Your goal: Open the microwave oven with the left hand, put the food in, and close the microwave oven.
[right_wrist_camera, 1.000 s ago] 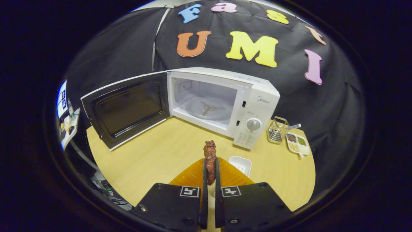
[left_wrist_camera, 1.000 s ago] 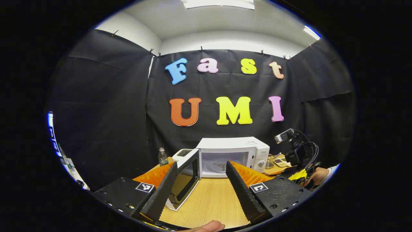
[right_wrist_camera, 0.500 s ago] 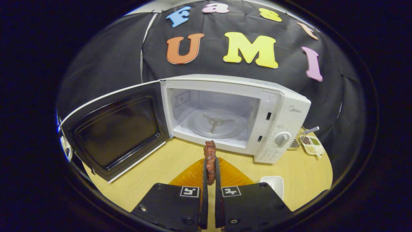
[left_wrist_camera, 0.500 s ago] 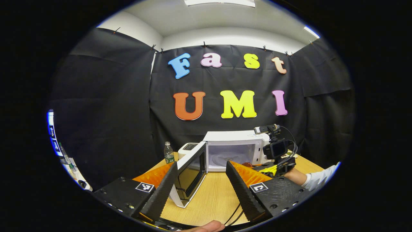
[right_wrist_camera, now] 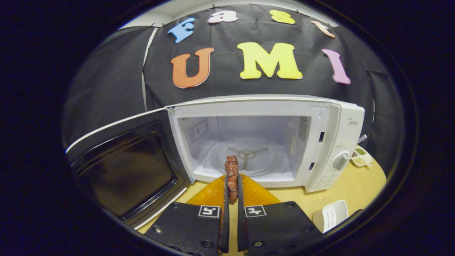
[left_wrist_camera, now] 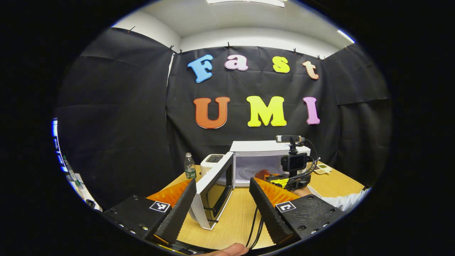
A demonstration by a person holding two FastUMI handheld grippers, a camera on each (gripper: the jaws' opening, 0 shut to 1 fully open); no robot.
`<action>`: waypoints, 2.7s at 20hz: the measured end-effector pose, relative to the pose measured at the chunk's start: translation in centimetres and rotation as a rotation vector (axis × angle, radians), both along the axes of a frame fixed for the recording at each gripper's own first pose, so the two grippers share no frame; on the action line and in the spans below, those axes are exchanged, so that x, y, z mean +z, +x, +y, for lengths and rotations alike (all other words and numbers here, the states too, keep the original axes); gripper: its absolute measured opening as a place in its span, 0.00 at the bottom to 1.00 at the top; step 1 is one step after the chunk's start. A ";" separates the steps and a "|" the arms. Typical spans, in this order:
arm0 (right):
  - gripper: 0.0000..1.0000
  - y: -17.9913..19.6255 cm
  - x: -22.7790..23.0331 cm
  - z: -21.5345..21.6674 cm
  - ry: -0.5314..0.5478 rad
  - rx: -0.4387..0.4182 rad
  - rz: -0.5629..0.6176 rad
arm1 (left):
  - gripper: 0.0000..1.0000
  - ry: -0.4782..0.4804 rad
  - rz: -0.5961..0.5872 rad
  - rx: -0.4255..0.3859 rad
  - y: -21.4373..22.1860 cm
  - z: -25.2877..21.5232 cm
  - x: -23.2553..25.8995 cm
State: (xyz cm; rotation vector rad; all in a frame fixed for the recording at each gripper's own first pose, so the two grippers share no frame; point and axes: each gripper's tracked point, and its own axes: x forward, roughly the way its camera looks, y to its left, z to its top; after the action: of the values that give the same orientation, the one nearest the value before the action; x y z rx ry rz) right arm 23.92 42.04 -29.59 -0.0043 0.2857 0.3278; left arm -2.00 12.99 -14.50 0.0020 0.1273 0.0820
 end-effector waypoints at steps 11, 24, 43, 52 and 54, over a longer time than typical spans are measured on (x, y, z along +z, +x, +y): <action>0.13 7.9 -0.7 1.0 0.550 -0.269 0.003 | 0.92 -0.031 0.024 -0.004 -0.1 0.9 -1.1; 0.14 11.8 -3.1 2.6 0.685 -0.416 0.161 | 0.92 -0.118 0.056 0.015 -0.9 3.5 -2.8; 0.99 6.5 0.2 -0.8 0.479 -0.310 0.025 | 0.92 -0.004 0.031 -0.020 -1.9 3.3 -2.0; 0.99 -5.4 9.3 -4.2 0.344 -0.108 -0.158 | 0.92 -0.016 0.054 0.045 -2.6 8.3 -2.6; 0.98 -9.1 11.4 -4.6 0.352 -0.023 -0.194 | 0.82 -0.016 0.055 0.082 -2.3 10.3 -2.8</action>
State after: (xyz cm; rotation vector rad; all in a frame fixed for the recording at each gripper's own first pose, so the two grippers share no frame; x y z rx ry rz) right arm 14.86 37.43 -18.20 0.3119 0.0330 0.3483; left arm -4.33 23.31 -17.32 -0.0169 0.1829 0.1628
